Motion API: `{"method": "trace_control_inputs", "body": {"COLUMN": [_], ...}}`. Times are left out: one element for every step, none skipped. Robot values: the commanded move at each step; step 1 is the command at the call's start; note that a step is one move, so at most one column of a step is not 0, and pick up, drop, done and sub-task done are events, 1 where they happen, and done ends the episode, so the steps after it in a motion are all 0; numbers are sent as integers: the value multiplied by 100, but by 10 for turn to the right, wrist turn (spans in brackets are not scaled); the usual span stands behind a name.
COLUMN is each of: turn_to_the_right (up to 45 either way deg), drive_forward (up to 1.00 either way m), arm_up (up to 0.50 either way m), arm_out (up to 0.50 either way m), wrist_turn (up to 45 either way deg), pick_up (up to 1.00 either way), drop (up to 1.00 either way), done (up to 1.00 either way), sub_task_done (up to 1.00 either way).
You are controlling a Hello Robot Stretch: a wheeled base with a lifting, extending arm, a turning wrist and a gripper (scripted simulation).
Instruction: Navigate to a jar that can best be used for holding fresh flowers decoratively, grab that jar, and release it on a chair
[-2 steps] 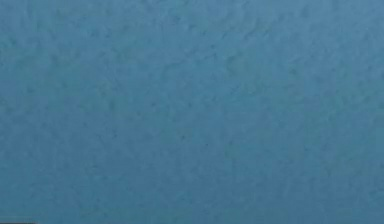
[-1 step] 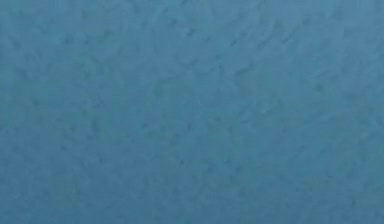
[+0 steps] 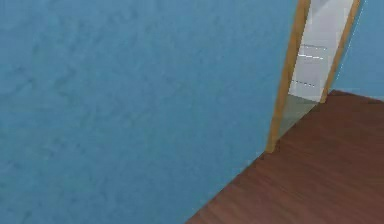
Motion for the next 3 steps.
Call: {"method": "trace_control_inputs", "body": {"turn_to_the_right": [330,0,30], "drive_forward": [0,45,0], "arm_up": [0,0,0], "arm_out": [0,0,0], "wrist_turn": [0,0,0], "pick_up": [0,0,0], "drop": [0,0,0], "done": [0,0,0], "sub_task_done": [0,0,0]}}
